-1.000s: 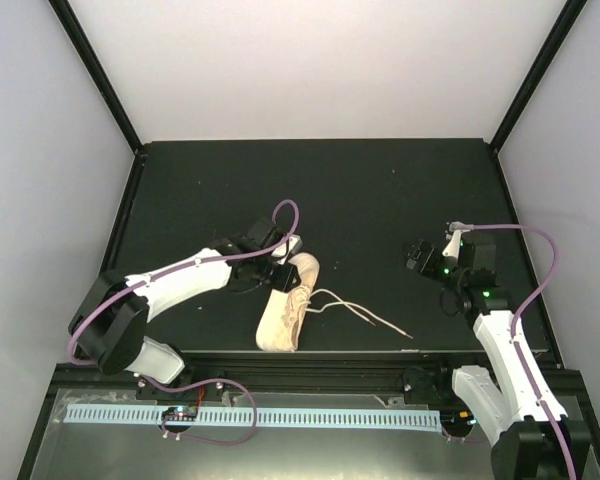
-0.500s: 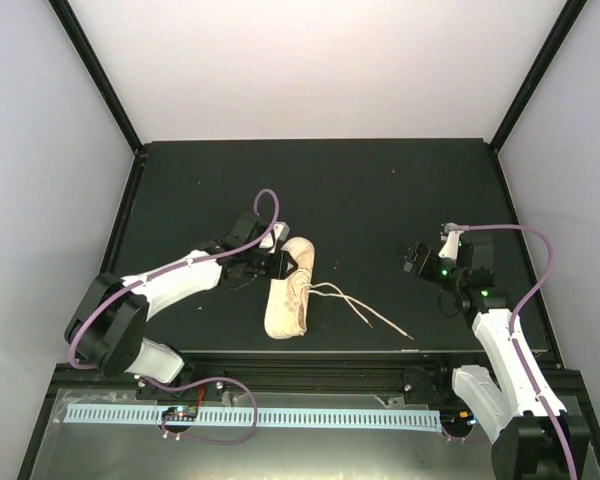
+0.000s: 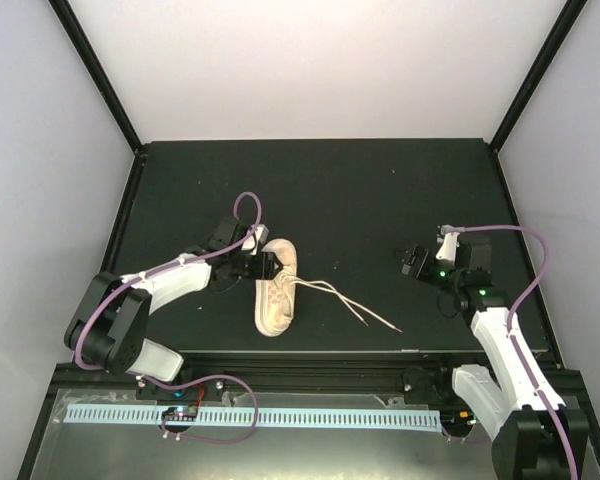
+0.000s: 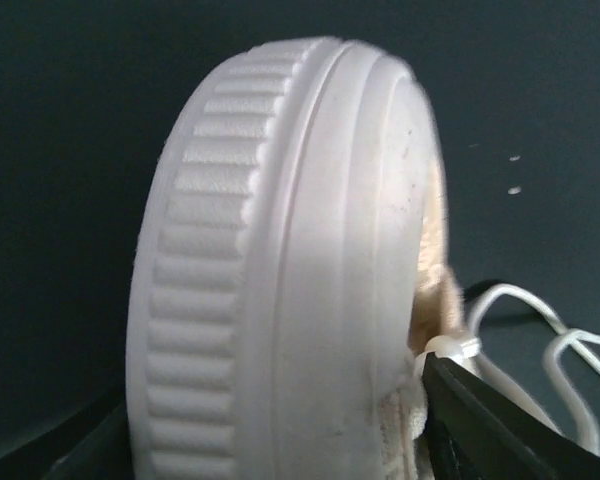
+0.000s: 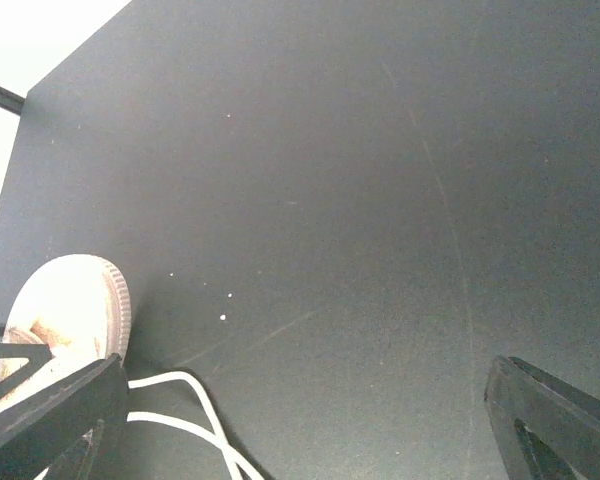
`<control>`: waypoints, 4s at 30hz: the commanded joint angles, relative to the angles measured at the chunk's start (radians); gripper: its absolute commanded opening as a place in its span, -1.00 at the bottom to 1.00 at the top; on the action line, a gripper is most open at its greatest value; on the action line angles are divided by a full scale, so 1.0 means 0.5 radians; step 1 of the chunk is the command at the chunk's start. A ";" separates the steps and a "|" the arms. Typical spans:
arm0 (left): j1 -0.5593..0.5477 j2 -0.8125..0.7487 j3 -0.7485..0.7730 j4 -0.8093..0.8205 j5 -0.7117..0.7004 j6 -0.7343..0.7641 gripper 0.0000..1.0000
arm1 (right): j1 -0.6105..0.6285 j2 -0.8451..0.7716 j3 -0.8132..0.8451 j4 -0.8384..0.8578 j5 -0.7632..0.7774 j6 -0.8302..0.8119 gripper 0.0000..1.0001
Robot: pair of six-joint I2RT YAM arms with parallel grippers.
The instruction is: Tie the shoes
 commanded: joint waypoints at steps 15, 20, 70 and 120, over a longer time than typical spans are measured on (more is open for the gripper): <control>0.275 -0.934 0.313 -0.649 -0.378 0.345 0.98 | 0.797 0.262 0.361 -0.201 0.308 0.033 0.79; 0.277 -0.938 0.846 -0.949 -0.430 0.555 0.98 | 1.188 0.415 0.441 -0.480 0.581 0.116 0.61; 0.315 -0.794 0.441 -0.644 -0.480 0.824 0.97 | 1.417 1.075 0.379 -0.257 0.707 -0.118 -0.97; 0.312 -0.729 0.428 -0.641 -0.375 0.797 0.98 | 1.696 1.531 0.653 -0.166 0.977 -0.158 -0.25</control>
